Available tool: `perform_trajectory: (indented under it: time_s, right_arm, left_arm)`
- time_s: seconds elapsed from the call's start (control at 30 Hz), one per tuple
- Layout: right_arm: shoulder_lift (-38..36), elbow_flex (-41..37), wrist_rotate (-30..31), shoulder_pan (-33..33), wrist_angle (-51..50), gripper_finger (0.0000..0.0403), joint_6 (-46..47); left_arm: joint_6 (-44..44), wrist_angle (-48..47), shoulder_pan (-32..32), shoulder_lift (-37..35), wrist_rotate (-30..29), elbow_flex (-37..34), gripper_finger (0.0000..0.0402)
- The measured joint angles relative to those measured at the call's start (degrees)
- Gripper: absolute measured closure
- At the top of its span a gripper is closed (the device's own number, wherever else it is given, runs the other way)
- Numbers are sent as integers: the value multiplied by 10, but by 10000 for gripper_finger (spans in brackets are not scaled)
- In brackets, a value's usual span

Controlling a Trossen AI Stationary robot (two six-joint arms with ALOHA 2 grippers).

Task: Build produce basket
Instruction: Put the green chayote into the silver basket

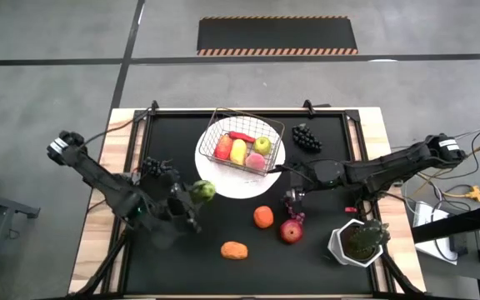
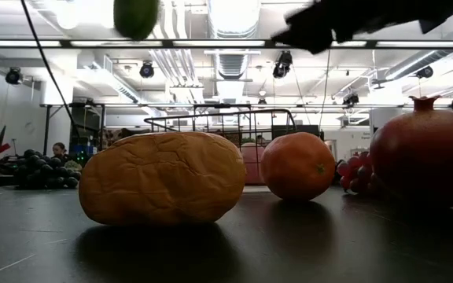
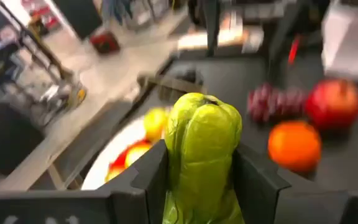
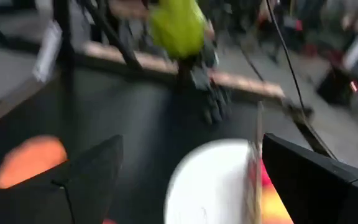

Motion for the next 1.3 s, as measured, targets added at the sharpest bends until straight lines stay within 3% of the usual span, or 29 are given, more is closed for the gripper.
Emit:
perform_trajectory:
  time_s: [0.1, 0.17, 0.27, 0.33, 0.57, 0.77, 1.3]
  right_arm:
    - [35, -1, -25, 0, 83, 39, -4]
    - [59, 5, -35, 0, 118, 39, -7]
    - [87, 27, -36, 0, 133, 39, -8]
    - [98, 45, -36, 0, 135, 39, -8]
    - [117, 91, -32, -2, 125, 39, -8]
    - [136, 111, -29, -14, 123, 39, 4]
    - [139, 118, 57, -14, 130, 40, -28]
  left_arm:
    - [145, 223, 30, -22, 21, -61, 275]
    - [228, 377, 52, -28, 69, -105, 275]
    - [306, 564, 88, -27, 166, -162, 274]
    - [325, 639, 111, -25, 199, -190, 274]
    - [335, 677, 169, -25, 210, -223, 274]
    - [334, 741, 203, -7, 289, -222, 274]
    - [330, 780, 209, 24, 316, -221, 274]
